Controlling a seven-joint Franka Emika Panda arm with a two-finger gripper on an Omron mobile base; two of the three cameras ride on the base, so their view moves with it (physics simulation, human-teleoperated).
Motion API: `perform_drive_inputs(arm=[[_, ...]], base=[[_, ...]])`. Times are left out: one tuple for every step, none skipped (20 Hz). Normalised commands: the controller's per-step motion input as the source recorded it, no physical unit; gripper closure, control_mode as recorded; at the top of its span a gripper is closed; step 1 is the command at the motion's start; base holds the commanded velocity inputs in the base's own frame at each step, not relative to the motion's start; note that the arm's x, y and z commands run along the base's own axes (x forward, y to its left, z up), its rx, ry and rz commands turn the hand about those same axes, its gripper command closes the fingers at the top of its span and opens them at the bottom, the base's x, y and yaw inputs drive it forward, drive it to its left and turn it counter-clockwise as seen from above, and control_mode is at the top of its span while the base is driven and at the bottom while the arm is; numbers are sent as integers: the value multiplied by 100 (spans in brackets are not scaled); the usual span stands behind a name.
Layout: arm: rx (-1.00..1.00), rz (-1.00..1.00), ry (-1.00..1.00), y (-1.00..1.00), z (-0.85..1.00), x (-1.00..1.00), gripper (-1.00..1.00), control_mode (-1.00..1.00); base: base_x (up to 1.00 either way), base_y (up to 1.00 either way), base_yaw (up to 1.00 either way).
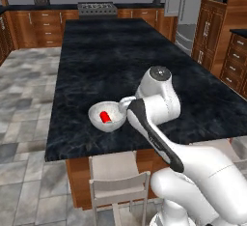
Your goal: Open the fridge, grab two sodas, and place both sodas inside the bowl with ice on the dining counter.
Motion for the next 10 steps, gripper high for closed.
perform_drive_inputs(arm=[[0,0,-16,-48,45,-100,-100,-100],[0,1,-16,-59,32,-100,-100,-100],[0,0,-15,-64,25,-100,-100,-100],[0,0,-15,-72,16,-100,-100,-100],[1,0,-8,-77,0,-100,-100,-100],[2,0,-4,-66,0,-100,-100,-100],[0,-3,-1,-40,-6,-81,-100,-100],[0,-3,0,-24,-34,-74,-100,-100],[0,-3,0,-16,-45,-70,-100,-100],[0,-1,-2,-18,-54,-74,-100,-100]], base=[[0,0,0],[0,0,0],[0,0,0],[0,0,0],[0,0,0],[0,0,0],[0,0,0],[0,0,0],[0,0,0],[0,0,0]])
